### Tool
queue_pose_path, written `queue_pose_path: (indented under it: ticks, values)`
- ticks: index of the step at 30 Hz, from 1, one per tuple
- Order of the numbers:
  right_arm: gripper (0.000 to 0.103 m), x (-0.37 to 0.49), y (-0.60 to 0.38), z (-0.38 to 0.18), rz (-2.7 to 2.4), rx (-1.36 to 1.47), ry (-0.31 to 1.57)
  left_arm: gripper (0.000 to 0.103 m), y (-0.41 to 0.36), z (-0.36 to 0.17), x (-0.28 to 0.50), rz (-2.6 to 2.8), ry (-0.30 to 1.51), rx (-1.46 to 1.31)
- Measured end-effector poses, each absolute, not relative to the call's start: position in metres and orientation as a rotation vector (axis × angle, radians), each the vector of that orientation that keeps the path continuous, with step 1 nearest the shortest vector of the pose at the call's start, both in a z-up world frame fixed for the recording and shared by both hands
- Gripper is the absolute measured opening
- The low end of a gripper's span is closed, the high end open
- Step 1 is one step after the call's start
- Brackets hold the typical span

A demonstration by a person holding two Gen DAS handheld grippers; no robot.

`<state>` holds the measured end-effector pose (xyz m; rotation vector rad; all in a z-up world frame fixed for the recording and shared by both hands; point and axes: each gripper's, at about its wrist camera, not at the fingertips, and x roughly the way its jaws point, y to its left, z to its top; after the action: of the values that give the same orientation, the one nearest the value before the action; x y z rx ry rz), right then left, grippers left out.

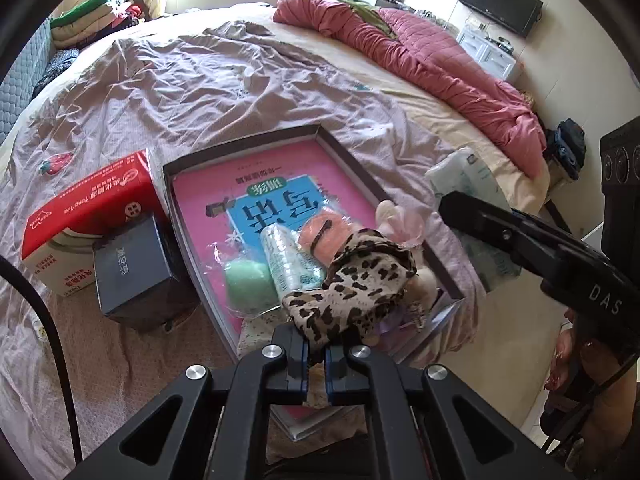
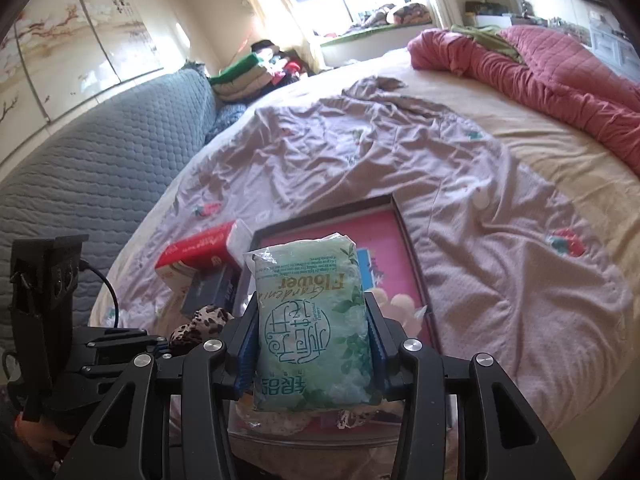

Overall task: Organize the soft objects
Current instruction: 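Carry the scrunchie with the left gripper while the right gripper carries the green tissue pack over the tray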

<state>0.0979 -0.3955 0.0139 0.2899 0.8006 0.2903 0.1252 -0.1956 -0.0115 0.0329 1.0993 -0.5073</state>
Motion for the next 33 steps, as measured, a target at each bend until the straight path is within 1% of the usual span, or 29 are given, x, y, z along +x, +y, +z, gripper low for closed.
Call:
queue_pose_path:
  ticks: [6, 17, 33]
  values:
    - [0.048, 0.110, -0.385, -0.006, 0.275, 0.250, 0.846, 0.005, -0.195, -0.021, 0.132, -0.491, 1.110, 0.049]
    - [0.048, 0.128, -0.376, -0.025, 0.253, 0.195, 0.893, 0.005, -0.195, -0.033, 0.145, -0.494, 1.132, 0.044]
    - [0.050, 0.141, -0.372, -0.038, 0.240, 0.200, 0.910, 0.006, -0.193, -0.039, 0.159, -0.477, 1.137, 0.026]
